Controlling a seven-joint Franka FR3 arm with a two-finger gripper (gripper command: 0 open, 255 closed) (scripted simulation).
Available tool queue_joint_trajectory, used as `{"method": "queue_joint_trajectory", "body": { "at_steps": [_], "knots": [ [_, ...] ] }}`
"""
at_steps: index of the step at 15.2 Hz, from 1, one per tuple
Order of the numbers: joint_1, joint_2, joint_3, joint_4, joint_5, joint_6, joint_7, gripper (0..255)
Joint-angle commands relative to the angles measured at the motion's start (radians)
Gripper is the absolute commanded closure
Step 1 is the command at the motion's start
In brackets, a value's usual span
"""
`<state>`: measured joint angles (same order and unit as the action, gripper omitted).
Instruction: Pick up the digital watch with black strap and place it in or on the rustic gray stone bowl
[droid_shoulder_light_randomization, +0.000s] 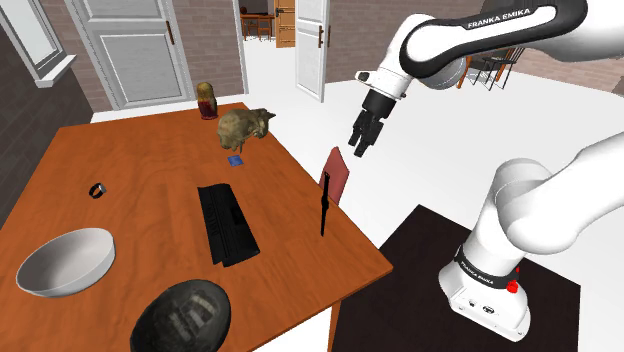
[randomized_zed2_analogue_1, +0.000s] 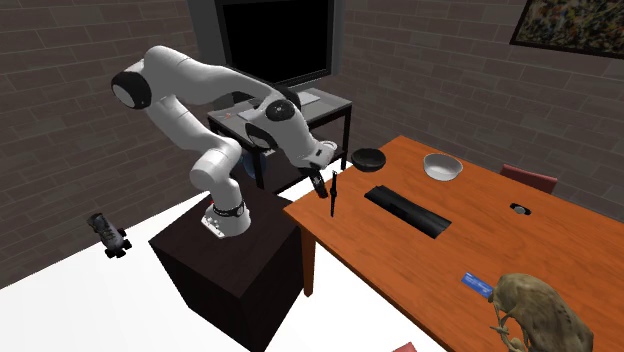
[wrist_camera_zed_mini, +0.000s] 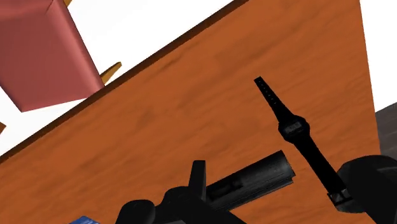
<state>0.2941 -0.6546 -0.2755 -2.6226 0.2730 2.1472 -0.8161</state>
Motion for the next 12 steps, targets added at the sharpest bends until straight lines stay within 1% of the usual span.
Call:
{"method": "queue_joint_trajectory", "body": {
  "at_steps": [1, 5, 8, 9, 12],
  "knots": [
    [0.073, 0.046, -0.054, -0.014, 0.057, 0.052, -0.143, 0],
    [0.231, 0.134, -0.161, -0.037, 0.187, 0.124, -0.431, 0],
    [0.358, 0.210, -0.243, -0.036, 0.299, 0.147, -0.660, 0],
    [0.378, 0.223, -0.256, -0.034, 0.317, 0.149, -0.696, 0],
    [0.406, 0.254, -0.256, -0.044, 0.360, 0.187, -0.722, 0]
  ]
}}
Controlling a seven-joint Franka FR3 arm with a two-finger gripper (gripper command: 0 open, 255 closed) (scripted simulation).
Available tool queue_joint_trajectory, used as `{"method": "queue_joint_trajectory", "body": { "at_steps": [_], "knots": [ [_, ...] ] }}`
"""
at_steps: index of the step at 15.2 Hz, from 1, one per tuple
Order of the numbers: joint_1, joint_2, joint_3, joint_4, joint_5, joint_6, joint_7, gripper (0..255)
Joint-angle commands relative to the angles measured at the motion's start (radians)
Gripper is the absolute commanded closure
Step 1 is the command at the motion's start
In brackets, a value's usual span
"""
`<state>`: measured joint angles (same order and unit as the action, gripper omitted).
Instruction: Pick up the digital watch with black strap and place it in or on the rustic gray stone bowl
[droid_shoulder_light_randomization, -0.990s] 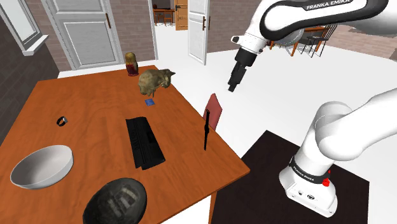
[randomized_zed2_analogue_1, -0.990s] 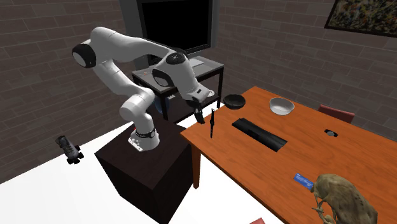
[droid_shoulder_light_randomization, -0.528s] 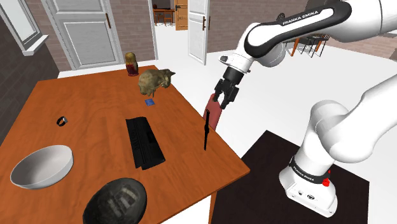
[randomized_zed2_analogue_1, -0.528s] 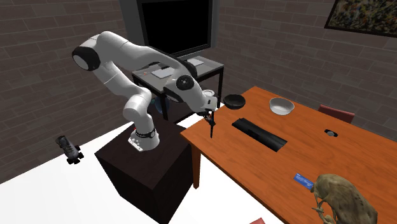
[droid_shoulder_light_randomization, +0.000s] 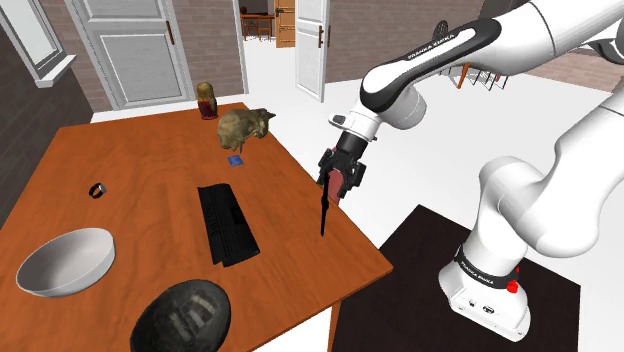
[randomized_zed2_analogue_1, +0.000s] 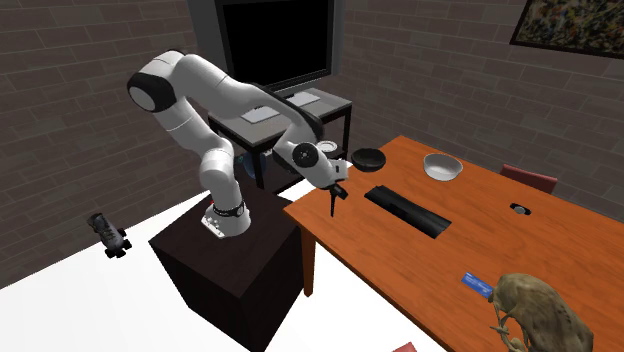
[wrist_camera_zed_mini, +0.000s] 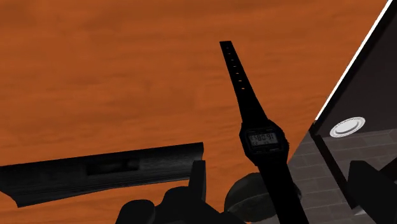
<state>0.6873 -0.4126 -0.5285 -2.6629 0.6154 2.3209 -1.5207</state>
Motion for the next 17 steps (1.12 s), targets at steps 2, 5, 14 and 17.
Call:
{"method": "queue_joint_trajectory", "body": {
  "at_steps": [2, 5, 14, 17],
  "knots": [
    [0.034, 0.035, -0.005, -0.008, 0.049, 0.038, -0.037, 0],
    [0.062, 0.066, -0.008, -0.011, 0.093, 0.068, -0.064, 0],
    [0.062, 0.065, -0.008, -0.011, 0.093, 0.067, -0.064, 255],
    [0.062, 0.066, -0.008, -0.011, 0.093, 0.067, -0.064, 255]
  ]
}}
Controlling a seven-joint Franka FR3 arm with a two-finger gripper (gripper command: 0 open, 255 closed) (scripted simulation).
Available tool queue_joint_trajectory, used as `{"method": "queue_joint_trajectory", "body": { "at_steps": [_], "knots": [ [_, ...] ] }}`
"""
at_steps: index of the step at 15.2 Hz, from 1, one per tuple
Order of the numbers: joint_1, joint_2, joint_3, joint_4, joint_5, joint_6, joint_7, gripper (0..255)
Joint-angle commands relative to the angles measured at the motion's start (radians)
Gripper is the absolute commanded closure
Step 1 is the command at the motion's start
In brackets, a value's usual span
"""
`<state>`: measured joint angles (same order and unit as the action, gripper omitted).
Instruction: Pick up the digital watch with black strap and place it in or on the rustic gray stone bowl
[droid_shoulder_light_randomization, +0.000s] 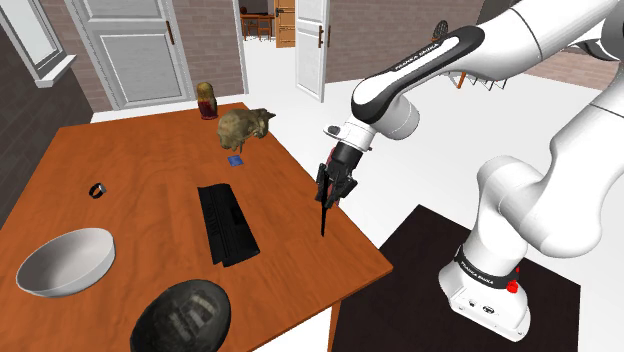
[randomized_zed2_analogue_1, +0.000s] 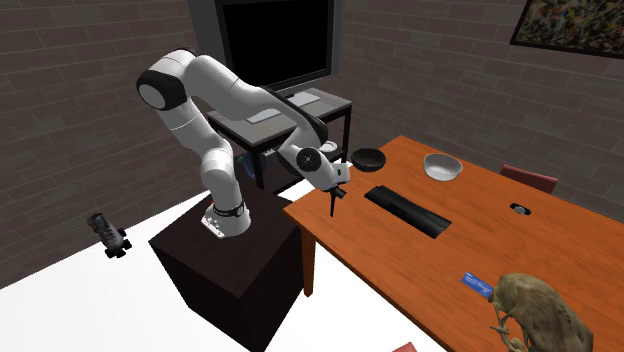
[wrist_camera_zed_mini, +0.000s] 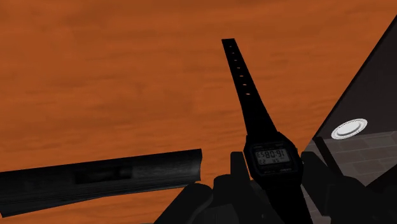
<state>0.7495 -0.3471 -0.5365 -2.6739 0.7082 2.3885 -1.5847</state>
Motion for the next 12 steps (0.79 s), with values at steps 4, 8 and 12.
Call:
{"method": "queue_joint_trajectory", "body": {
  "at_steps": [4, 8, 12],
  "knots": [
    [0.000, 0.000, 0.000, 0.000, 0.000, 0.000, 0.000, 255],
    [-0.021, -0.035, 0.018, 0.009, -0.042, -0.027, 0.050, 255],
    [-0.045, -0.077, 0.040, 0.026, -0.090, -0.067, 0.110, 255]
  ]
}}
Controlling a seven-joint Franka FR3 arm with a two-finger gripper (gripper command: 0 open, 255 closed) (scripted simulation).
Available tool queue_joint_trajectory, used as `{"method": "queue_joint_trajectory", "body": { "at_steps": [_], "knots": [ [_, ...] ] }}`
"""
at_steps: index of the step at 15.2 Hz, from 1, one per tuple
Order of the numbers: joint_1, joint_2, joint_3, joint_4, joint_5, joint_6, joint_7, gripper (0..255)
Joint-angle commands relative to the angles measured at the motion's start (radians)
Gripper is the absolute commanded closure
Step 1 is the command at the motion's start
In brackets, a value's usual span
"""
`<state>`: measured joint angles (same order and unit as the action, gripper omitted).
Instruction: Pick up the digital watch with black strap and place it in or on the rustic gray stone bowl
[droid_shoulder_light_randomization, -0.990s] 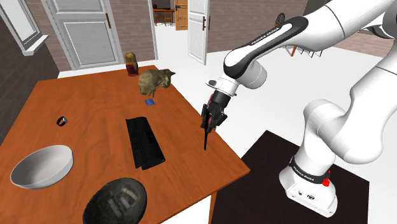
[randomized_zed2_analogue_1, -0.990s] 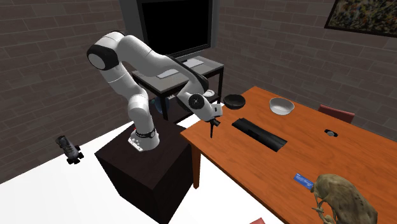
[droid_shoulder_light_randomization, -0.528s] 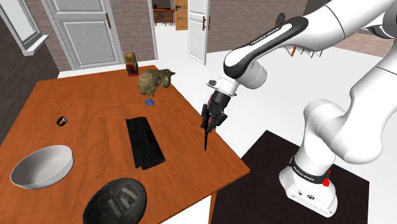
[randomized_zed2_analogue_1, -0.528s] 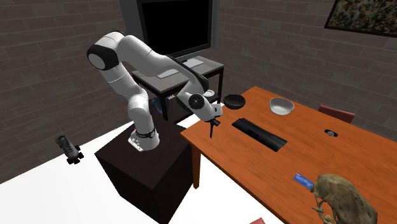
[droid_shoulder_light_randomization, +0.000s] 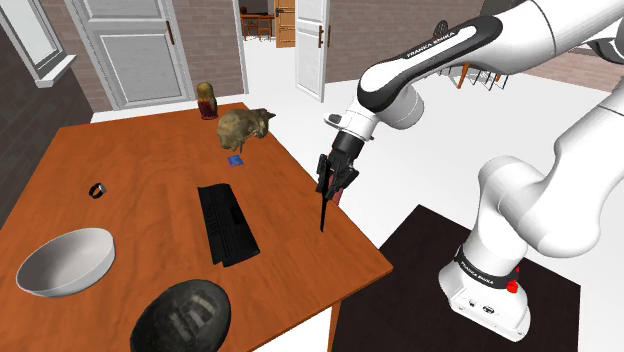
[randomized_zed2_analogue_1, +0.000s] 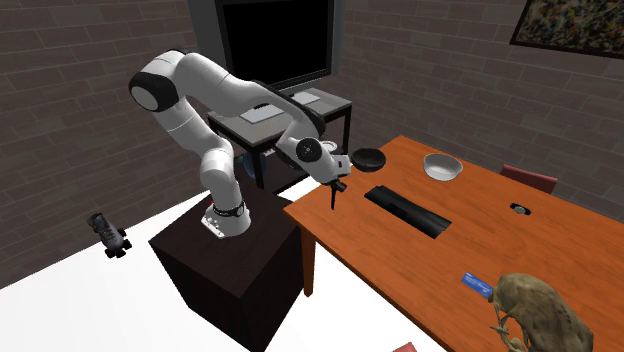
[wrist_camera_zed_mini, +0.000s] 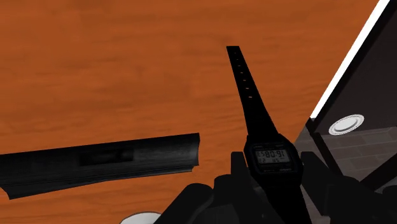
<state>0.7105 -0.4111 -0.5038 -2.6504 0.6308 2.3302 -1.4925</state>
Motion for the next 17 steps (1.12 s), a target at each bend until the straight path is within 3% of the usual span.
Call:
{"method": "queue_joint_trajectory", "body": {
  "at_steps": [1, 17],
  "knots": [
    [-0.012, -0.022, 0.013, 0.007, -0.023, -0.020, 0.032, 255],
    [-0.069, -0.132, 0.077, 0.122, -0.133, -0.197, 0.210, 255]
  ]
}}
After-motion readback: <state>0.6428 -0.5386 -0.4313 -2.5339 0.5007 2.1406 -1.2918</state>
